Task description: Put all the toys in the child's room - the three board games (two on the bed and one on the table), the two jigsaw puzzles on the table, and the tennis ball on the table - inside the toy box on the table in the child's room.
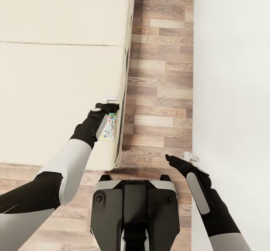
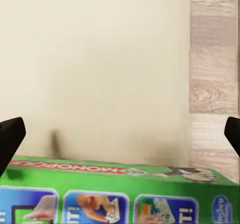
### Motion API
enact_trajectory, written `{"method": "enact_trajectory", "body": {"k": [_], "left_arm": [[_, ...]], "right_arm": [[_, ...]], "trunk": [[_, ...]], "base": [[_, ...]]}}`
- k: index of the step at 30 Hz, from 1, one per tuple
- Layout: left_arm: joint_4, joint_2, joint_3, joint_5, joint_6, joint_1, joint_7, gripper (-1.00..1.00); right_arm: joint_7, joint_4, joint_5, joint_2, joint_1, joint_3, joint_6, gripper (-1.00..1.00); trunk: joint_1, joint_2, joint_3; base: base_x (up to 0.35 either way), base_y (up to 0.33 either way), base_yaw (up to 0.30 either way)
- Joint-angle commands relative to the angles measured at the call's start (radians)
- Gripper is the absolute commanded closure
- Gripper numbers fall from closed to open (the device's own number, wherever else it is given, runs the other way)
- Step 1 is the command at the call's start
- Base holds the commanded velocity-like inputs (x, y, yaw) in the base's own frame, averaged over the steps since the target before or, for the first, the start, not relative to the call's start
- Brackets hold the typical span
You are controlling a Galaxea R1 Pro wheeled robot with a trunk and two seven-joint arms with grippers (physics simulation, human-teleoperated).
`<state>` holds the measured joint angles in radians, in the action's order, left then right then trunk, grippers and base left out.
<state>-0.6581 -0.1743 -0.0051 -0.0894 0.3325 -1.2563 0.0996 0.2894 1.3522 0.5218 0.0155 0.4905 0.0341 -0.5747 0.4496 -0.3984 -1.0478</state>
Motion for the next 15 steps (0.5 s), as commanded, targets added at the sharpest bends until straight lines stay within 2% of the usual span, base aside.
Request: {"method": "enact_trajectory", "body": {"k": [1, 15], "left_arm": [[-0.002, 0.0, -0.001, -0.009, 0.006, 0.0, 0.002, -1.0], [-0.002, 0.0, 0.0, -0.01, 0.004, 0.001, 0.002, -1.0]], "right_arm": [[0.01, 0.001, 0.01, 0.0, 0.0, 0.001, -0.002, -1.0], [0.01, 0.001, 0.01, 0.0, 0.0, 0.001, -0.002, -1.0]], "trunk": [[0.0, -0.002, -0.001], [0.0, -0.002, -0.001]], "base": [[-0.091, -0.091, 0.0], [-0.055, -0.012, 0.0]]}}
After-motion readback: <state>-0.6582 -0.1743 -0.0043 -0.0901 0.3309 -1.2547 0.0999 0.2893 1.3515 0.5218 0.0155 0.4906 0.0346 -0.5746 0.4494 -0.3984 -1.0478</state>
